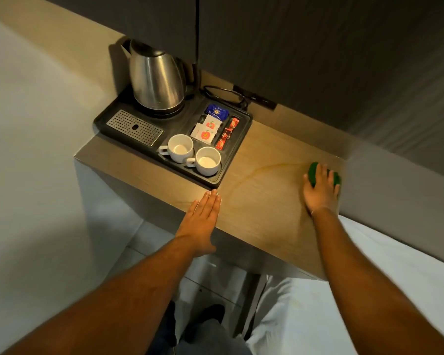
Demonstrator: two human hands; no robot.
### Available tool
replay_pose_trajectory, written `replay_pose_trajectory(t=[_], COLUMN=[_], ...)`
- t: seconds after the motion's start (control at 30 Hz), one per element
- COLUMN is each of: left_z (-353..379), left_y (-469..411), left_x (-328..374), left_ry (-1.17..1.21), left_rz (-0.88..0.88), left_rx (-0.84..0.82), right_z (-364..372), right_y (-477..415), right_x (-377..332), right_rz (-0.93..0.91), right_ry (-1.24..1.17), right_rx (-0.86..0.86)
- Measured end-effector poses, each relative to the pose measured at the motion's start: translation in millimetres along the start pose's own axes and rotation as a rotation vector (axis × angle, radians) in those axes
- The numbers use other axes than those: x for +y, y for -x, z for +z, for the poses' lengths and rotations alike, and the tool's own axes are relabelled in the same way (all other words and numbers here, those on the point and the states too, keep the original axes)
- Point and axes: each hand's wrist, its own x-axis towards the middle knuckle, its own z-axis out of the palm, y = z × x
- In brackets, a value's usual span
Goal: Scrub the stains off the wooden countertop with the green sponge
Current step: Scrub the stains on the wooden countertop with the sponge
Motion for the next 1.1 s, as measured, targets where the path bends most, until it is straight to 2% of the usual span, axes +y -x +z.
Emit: replay_pose_trajectory(t=[0.1, 0.17, 0.3, 0.4, 0.47, 0.57, 0.7, 0.83, 0.93, 1.1], left_z=[-0.2, 1.5, 19.1, 33.8, 35.0, 28.2, 23.8, 21.9, 21.9, 25.6], left_y=[-0.7, 0.1, 7.0, 11.4, 12.0, 12.4, 15.1, 16.3, 17.5, 15.5], left_x=[-1.4, -1.4, -0.9, -2.6, -4.8, -5.2, -2.1, -8.4, -11.0, -4.8], left_ry=[-0.001, 0.007, 0.058, 0.034, 0.042, 0.023, 0.041, 0.075, 0.108, 0.096], left_rz=[0.007, 0.005, -0.131, -0.182, -0.167, -0.168, -0.175, -0.159, -0.132, -0.149], left_rx=[0.016, 0.036, 0.152, 0.237, 0.238, 0.191, 0.170, 0.174, 0.163, 0.217], right_z=[-4.5, 7.2, 66.4, 109.4, 114.8, 94.7, 60.2, 36.4, 49.6, 102.9], right_y=[-43.6, -31.8, 84.8, 170.8, 177.3, 140.8, 44.6, -26.7, 7.5, 148.9], right_x=[-39.7, -76.2, -124.6, -119.8, -111.8, -115.0, -120.9, -137.5, -146.6, -130.3], right_rz=[0.018, -0.093, -0.418, -0.573, -0.589, -0.562, -0.412, -0.240, -0.243, -0.422], right_ry=[-0.011, -0.010, -0.057, -0.010, 0.011, 0.019, 0.024, 0.049, 0.046, 0.003], right_rx=[-0.019, -0.047, -0.131, -0.172, -0.175, -0.151, -0.079, -0.129, -0.102, -0.134])
